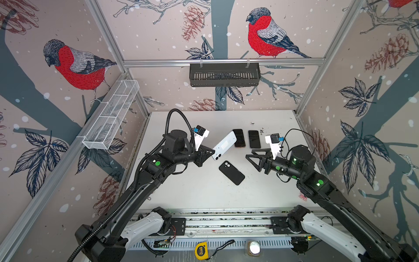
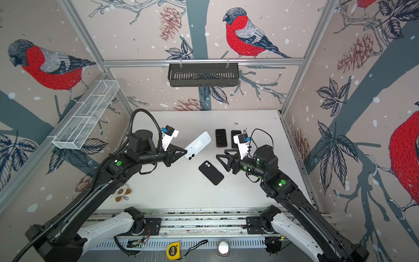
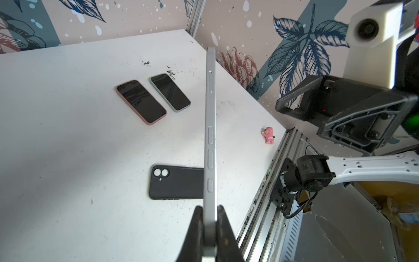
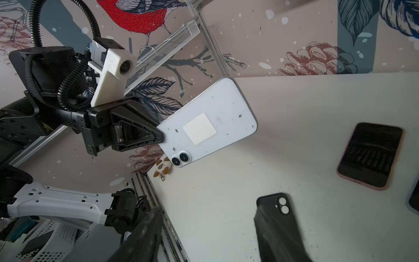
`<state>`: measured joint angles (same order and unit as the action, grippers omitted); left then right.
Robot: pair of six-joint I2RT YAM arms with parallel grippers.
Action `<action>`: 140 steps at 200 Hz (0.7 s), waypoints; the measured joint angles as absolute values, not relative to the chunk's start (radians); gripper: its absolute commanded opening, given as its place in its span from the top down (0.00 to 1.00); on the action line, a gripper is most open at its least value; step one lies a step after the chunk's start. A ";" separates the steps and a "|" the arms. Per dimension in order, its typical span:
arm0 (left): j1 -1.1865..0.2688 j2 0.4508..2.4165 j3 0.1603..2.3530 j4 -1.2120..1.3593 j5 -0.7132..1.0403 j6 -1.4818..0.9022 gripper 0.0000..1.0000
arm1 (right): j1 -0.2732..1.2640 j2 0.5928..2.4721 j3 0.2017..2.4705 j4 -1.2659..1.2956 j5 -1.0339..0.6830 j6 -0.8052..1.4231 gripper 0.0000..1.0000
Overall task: Put the phone into the phone case
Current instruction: 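Carry the upright phone with the left gripper over the black case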
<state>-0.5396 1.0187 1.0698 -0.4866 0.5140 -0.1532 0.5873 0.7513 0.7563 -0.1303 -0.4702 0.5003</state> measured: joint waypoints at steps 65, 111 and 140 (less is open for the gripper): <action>-0.538 1.023 0.995 -0.464 0.604 -0.192 1.00 | 0.499 0.829 0.761 -0.110 -0.674 0.492 0.32; -0.537 1.017 0.930 -0.336 0.717 -0.411 1.00 | 0.447 0.888 0.725 -0.019 -0.788 0.527 0.34; -0.536 1.004 0.953 -0.361 0.683 -0.438 1.00 | 0.431 0.886 0.750 -0.014 -0.786 0.508 0.33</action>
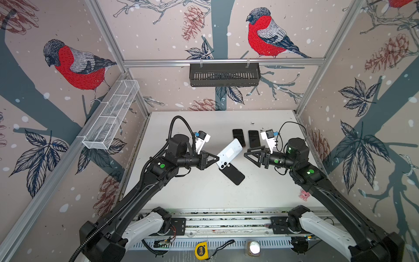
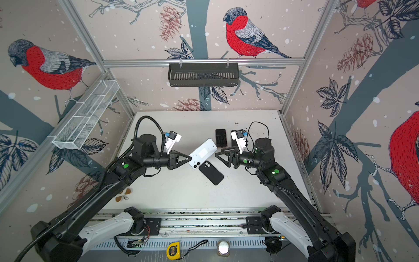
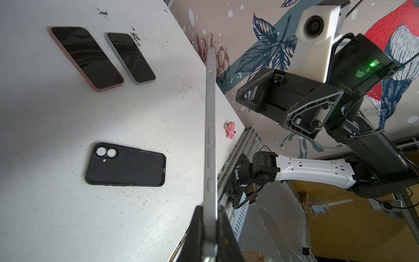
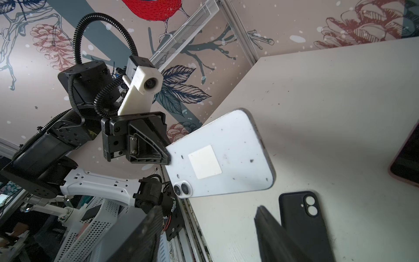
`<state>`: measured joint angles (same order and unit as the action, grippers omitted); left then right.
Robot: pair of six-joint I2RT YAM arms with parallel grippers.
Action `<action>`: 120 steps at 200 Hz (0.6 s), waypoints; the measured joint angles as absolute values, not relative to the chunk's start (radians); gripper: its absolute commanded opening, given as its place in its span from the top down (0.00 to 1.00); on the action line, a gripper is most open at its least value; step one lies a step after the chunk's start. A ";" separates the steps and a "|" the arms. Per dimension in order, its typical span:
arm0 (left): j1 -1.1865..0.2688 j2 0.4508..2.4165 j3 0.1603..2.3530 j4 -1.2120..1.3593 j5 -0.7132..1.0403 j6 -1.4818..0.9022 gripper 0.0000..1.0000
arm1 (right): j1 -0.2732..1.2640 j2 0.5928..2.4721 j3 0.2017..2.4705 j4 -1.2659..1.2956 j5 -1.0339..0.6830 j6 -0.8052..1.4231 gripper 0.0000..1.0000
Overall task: Put the phone into the phone case
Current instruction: 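Carry the upright phone with the left gripper over the black case, then move the right gripper to the phone's free end and grasp it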
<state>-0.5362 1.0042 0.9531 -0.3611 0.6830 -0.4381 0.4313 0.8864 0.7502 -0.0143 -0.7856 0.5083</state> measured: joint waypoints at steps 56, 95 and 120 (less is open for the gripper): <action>-0.542 0.938 1.079 -0.508 0.442 -0.257 1.00 | 0.456 0.958 0.801 -0.045 -0.779 0.560 0.32; -0.514 0.965 1.071 -0.502 0.452 -0.309 1.00 | 0.582 0.937 0.855 -0.083 -0.695 0.484 0.28; -0.467 0.975 0.956 -0.330 0.593 -0.513 1.00 | 0.633 0.864 0.772 -0.027 -0.639 0.371 0.28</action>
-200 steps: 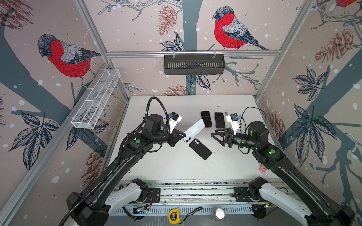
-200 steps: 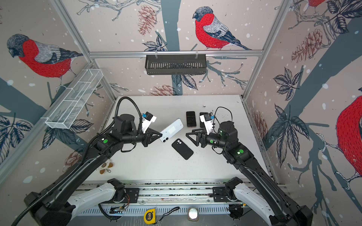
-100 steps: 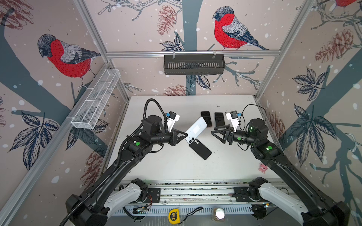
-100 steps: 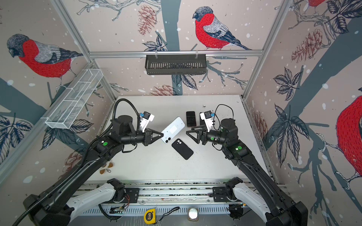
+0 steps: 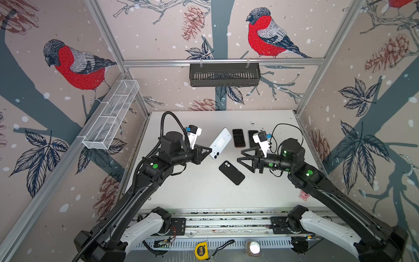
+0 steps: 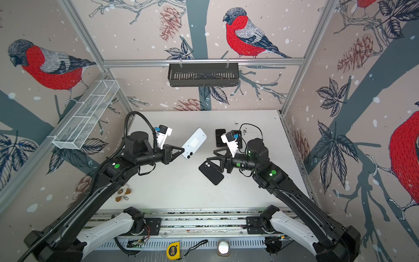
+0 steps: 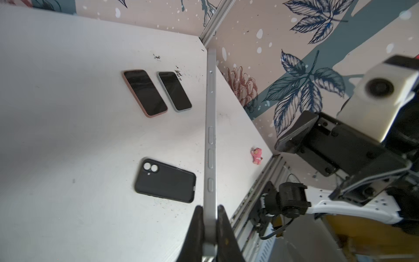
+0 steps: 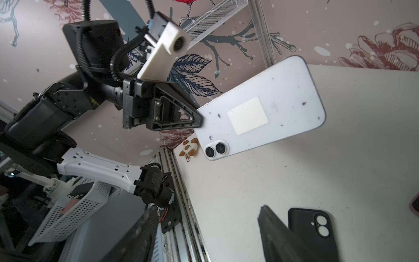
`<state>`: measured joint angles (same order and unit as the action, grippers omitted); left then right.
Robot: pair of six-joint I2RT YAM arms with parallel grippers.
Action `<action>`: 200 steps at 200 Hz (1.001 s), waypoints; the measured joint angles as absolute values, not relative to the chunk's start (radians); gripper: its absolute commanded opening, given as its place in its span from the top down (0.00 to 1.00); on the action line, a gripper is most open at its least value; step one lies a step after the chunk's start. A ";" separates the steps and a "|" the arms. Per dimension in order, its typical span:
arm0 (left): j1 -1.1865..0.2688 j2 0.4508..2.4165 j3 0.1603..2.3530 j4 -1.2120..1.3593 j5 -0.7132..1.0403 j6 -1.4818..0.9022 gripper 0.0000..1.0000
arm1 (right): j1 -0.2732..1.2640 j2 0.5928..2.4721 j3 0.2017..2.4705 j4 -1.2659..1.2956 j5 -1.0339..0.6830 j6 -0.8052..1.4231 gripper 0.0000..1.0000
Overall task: Put the phone into the phone case
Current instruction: 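Move the right gripper to the phone's free end and grasp it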
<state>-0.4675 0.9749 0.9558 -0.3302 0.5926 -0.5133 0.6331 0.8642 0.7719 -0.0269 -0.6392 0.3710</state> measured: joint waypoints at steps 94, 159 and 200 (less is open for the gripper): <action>-0.396 0.941 0.707 0.335 0.868 -1.129 1.00 | 0.418 0.923 0.687 0.240 -0.630 0.306 0.31; -0.395 0.948 0.706 0.338 0.897 -1.129 1.00 | 0.390 1.140 0.744 0.696 -0.903 0.978 0.34; -0.395 0.960 0.702 0.363 0.916 -1.130 1.00 | 0.440 1.216 0.813 0.794 -0.934 1.156 0.43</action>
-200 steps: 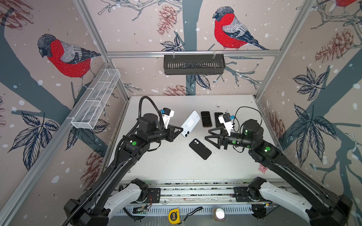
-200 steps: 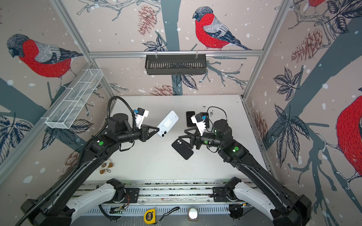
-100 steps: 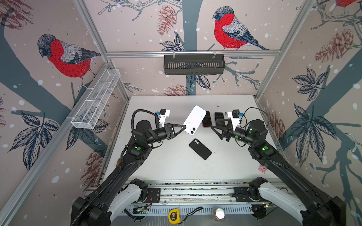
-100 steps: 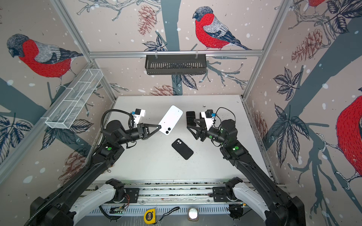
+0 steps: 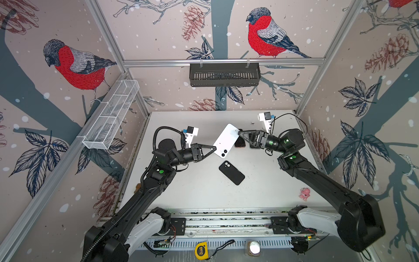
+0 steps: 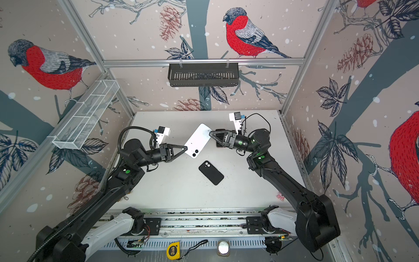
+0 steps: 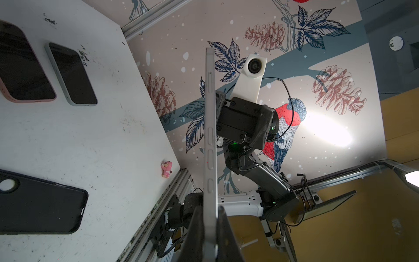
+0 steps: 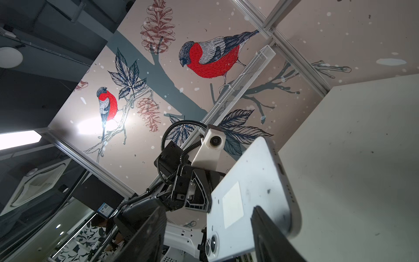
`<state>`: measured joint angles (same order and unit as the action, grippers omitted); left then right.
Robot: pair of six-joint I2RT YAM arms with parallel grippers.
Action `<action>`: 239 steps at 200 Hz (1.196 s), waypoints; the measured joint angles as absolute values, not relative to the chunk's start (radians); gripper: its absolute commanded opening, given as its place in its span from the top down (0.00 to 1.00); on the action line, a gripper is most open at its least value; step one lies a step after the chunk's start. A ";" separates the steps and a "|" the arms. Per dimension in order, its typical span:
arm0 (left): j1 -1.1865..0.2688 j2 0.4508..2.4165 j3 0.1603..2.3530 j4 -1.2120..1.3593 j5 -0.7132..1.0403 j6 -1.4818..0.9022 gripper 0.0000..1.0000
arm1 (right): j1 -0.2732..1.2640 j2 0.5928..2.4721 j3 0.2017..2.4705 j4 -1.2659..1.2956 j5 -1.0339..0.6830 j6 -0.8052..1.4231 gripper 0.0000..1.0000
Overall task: Put the phone into the phone case
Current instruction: 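Move the right gripper to the phone's free end and grasp it, then open the left gripper and draw it back while the right gripper holds the phone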
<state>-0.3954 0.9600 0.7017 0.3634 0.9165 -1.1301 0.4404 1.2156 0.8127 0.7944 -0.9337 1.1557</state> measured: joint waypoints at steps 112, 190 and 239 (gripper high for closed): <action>-0.395 0.963 0.694 0.376 0.924 -1.126 1.00 | 0.454 1.177 0.929 0.455 -0.751 0.874 0.25; -0.395 0.984 0.692 0.384 0.944 -1.126 1.00 | 0.490 1.261 0.907 0.500 -0.798 0.920 0.67; -0.395 0.997 0.677 0.405 0.963 -1.073 0.51 | 0.483 1.274 0.851 0.708 -0.851 1.124 0.97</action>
